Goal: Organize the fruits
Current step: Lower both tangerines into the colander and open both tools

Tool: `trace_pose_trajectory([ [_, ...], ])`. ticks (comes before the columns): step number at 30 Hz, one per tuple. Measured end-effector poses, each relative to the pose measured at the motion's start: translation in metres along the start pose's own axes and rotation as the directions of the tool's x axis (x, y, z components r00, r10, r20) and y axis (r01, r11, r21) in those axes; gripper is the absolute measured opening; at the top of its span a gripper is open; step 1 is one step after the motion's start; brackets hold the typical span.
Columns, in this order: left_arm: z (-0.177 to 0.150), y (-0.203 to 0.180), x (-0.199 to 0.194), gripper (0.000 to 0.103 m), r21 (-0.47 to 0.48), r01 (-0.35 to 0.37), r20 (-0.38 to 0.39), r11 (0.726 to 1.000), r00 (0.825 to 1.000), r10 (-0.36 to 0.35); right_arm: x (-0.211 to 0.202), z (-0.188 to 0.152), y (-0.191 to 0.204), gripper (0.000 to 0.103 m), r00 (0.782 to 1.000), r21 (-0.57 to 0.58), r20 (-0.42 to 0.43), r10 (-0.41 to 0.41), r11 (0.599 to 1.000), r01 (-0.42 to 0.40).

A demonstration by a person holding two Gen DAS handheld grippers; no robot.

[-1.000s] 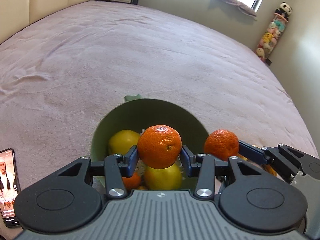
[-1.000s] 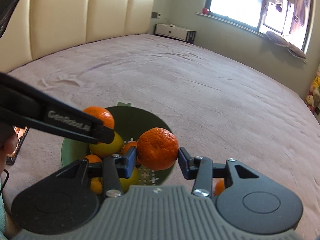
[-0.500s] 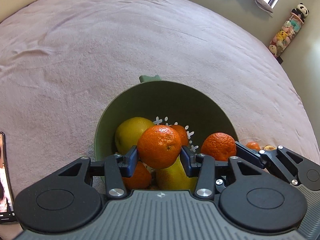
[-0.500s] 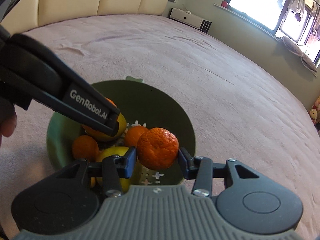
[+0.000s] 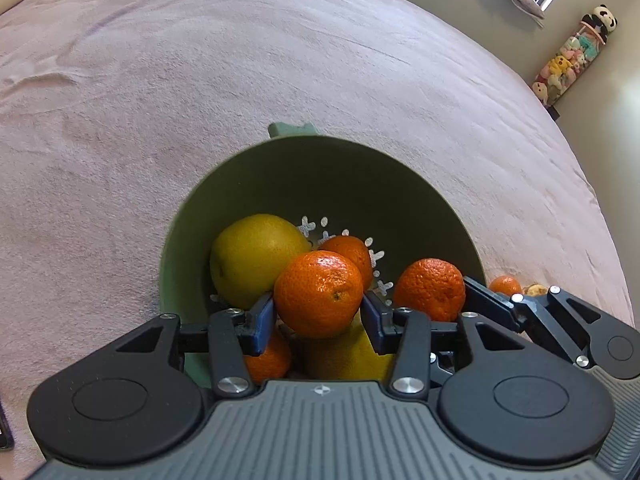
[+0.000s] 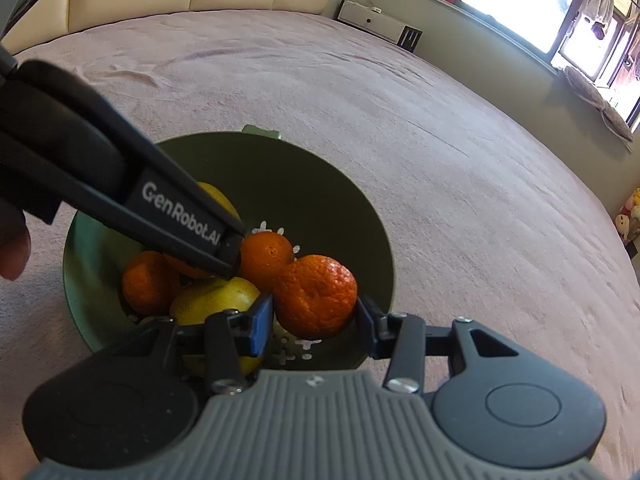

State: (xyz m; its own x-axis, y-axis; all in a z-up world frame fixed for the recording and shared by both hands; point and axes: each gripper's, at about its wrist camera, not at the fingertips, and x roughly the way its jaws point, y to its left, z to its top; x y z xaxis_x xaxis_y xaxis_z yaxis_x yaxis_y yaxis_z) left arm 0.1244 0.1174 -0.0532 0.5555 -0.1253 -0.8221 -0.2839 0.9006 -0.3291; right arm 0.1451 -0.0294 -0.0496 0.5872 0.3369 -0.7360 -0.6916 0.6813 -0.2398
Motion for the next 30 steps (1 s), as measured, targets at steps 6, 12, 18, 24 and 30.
trace_pose_trajectory([
  [6,0.000,-0.002,0.000,0.053,0.002,-0.004,-0.004,1.000,1.000,0.004,-0.002,0.001,0.006,0.043,1.000,-0.011,0.004,-0.003,1.000,0.003],
  [12,0.001,-0.002,0.001,0.067,0.004,-0.022,-0.019,1.000,1.000,0.022,-0.005,-0.002,0.007,0.042,1.000,-0.013,0.003,-0.004,1.000,0.004],
  [18,0.000,-0.005,-0.005,0.075,0.007,-0.028,-0.003,1.000,1.000,0.028,-0.011,-0.002,0.005,0.043,1.000,-0.009,0.023,-0.017,1.000,0.017],
  [24,-0.003,-0.012,-0.019,0.078,0.037,-0.030,0.044,0.999,0.999,0.028,-0.021,0.000,0.000,0.046,0.999,0.015,0.045,-0.024,1.000,0.023],
  [30,-0.005,-0.022,-0.037,0.083,0.072,-0.035,0.127,0.997,0.992,0.025,-0.035,-0.001,-0.004,0.048,0.997,0.045,0.072,-0.023,0.999,0.020],
])
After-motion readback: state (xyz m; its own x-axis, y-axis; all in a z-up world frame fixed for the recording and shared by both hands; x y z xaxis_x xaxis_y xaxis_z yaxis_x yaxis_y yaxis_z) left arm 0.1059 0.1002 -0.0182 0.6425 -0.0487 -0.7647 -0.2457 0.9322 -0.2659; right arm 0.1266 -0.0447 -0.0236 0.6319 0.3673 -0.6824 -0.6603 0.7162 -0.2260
